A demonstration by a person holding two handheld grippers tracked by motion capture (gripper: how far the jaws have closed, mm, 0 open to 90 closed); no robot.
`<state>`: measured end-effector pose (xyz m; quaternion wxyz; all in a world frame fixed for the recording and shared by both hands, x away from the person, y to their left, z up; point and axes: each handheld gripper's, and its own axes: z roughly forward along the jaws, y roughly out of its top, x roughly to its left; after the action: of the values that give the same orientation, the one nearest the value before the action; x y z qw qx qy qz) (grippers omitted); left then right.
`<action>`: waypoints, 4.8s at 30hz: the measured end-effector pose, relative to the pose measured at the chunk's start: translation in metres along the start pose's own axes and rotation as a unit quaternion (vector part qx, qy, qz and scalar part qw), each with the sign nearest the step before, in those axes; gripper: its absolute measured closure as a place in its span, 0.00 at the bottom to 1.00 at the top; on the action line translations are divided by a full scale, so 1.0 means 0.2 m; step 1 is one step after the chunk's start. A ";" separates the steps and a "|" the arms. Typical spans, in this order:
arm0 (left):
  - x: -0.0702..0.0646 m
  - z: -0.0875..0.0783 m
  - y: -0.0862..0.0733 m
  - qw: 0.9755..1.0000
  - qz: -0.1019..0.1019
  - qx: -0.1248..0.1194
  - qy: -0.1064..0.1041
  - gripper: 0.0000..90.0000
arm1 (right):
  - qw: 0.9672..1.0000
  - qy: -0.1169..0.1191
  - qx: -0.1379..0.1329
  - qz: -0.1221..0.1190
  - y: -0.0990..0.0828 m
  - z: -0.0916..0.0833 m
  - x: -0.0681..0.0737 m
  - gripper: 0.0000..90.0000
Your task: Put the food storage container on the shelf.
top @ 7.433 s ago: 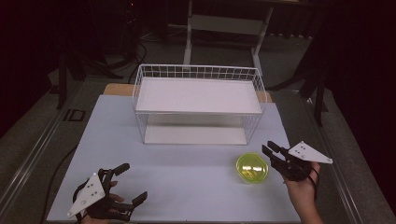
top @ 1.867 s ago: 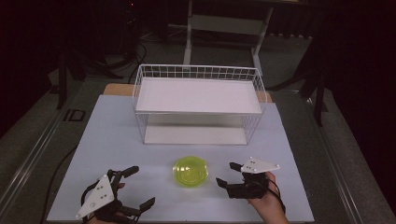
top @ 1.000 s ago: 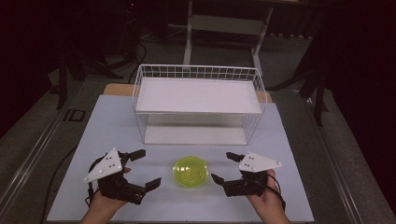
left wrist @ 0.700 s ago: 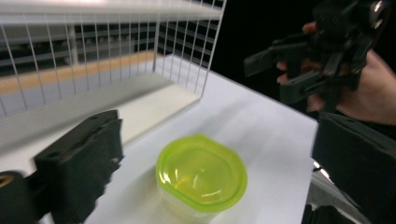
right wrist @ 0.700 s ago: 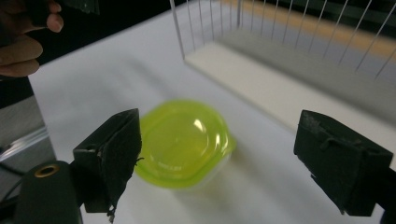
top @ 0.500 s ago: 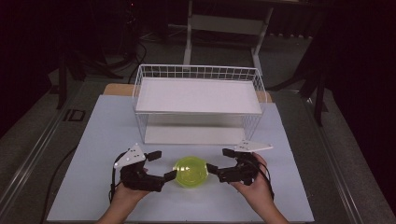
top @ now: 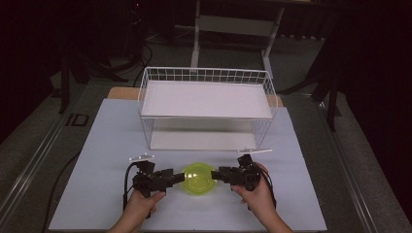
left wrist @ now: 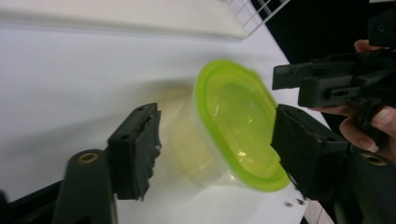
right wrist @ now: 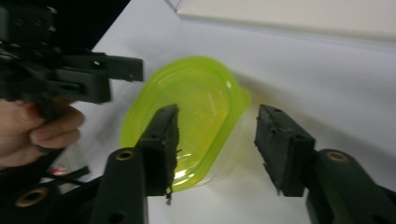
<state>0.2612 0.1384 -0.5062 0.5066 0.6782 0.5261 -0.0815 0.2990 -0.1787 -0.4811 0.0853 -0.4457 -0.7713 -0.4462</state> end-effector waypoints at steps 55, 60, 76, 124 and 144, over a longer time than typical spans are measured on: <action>-0.45 -0.22 0.50 0.999 0.026 -0.019 -0.008 0.91 | 0.994 -0.035 -0.073 -0.067 0.48 -0.34 0.33 0.89; -0.49 -0.23 0.61 0.999 0.033 -0.023 -0.006 0.91 | 0.994 -0.038 -0.078 -0.070 0.58 -0.39 0.35 0.89; -0.46 -0.16 0.87 0.999 0.027 -0.039 0.012 0.91 | 0.990 -0.070 -0.099 -0.068 0.82 -0.39 0.31 0.89; -0.38 -0.06 1.13 0.996 0.015 -0.078 0.038 0.38 | 0.991 -0.098 -0.085 0.016 1.16 -0.36 0.13 0.59; -0.47 -0.23 0.87 0.967 0.198 -0.149 0.054 0.16 | 0.990 -0.016 -0.116 -0.077 0.92 -0.42 0.38 0.60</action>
<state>0.3391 0.1253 -0.3199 0.5791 0.6891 0.4137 0.1369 0.3722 -0.1587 -0.2800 -0.0140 -0.3992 -0.7478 -0.5303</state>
